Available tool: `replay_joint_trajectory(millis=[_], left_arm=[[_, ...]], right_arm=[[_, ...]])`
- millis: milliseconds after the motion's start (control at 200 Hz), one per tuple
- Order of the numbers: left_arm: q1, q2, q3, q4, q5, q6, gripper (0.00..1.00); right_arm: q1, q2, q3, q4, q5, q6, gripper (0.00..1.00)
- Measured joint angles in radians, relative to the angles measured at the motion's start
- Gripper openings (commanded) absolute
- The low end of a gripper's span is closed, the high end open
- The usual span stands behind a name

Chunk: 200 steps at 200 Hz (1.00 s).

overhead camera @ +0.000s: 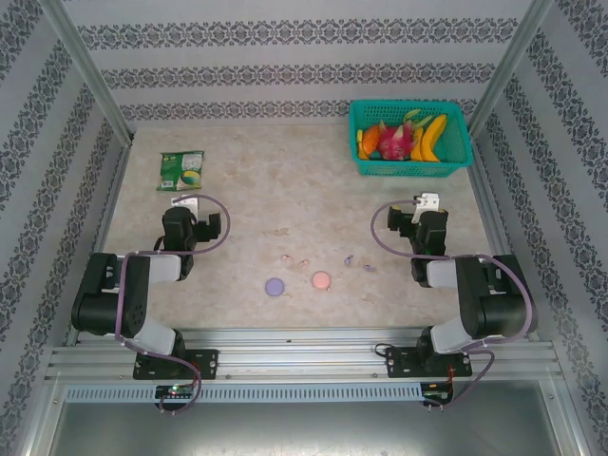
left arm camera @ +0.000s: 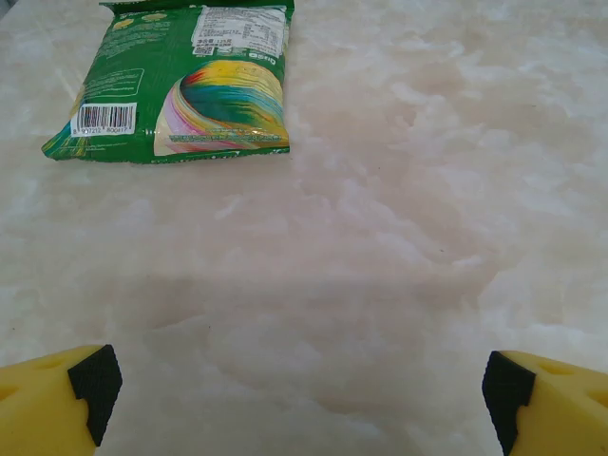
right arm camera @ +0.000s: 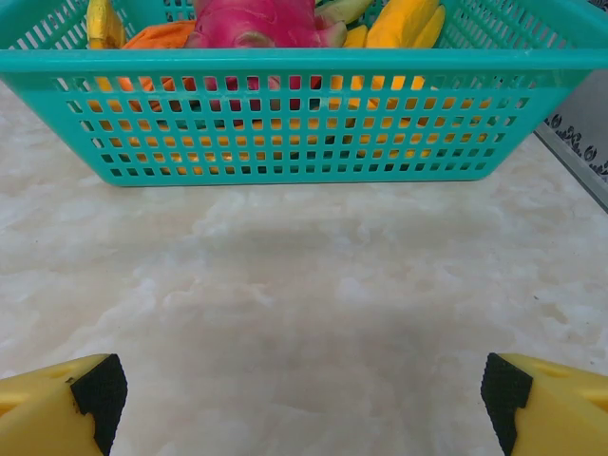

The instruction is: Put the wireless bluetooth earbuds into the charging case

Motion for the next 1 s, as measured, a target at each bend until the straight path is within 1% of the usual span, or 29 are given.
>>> replay_joint_trajectory(millis=[934,999], left_arm=[[0.000,0.000,0.009,0.002,0.003,0.000,1.00],[0.000,-0.001,0.022,-0.026,0.002,0.001,1.00]], right_arm=[[0.000,0.000,0.000,0.000,0.000,0.000,0.98],[0.000,-0.003,0.000,-0.002,0.004,0.001,0.98]])
